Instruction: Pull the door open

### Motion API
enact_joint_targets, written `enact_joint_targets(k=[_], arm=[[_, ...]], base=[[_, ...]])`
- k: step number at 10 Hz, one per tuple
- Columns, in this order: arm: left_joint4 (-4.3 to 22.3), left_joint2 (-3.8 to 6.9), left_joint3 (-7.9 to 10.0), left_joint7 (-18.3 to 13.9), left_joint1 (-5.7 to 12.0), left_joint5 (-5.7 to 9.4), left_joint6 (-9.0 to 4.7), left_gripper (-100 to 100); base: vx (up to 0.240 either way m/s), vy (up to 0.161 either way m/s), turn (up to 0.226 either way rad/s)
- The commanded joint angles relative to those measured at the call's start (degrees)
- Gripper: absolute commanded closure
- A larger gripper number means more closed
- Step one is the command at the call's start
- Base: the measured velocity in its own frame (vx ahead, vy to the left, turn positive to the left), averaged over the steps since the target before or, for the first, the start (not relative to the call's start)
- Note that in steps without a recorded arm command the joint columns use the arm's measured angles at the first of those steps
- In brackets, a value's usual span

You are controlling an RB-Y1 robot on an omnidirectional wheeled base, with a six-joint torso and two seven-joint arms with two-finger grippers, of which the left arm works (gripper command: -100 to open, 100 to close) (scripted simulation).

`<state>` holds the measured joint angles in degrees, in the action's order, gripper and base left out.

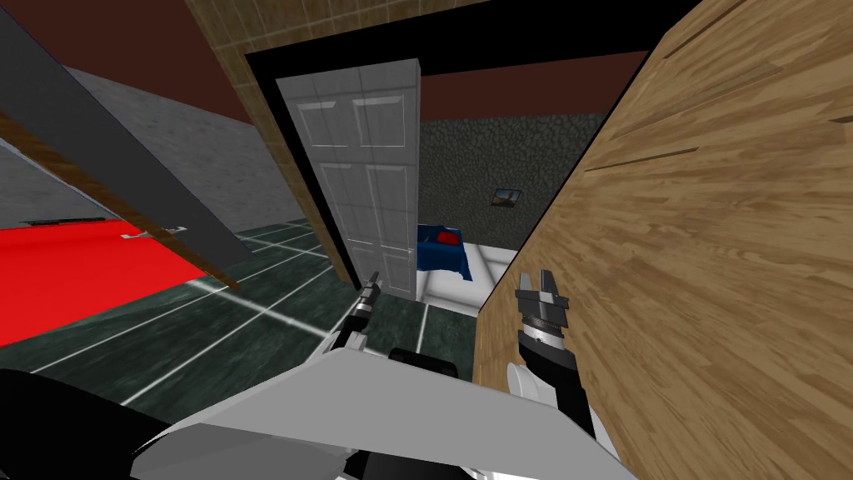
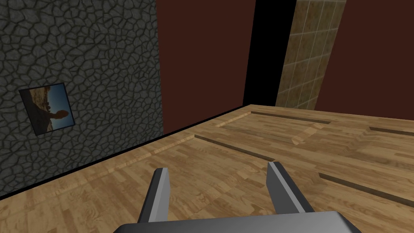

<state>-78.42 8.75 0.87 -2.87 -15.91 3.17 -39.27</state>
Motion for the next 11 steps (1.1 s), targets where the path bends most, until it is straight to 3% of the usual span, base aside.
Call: enact_joint_targets(k=[1, 6, 7, 11], arm=[[2.09, 0.57, -0.09, -0.70, 0.45, 0.23, -0.54, -100], [8.77, 1.55, -0.42, -2.19, 2.36, 0.75, -2.06, -100], [11.22, 1.90, -0.54, -2.74, 3.07, 0.94, -2.61, -100], [15.76, 2.52, -0.77, -3.75, 4.37, 1.29, -3.64, -100]], base=[[0.102, -0.007, -0.086], [0.108, -0.014, -0.071], [0.154, -0.021, -0.143], [0.117, 0.002, -0.055]])
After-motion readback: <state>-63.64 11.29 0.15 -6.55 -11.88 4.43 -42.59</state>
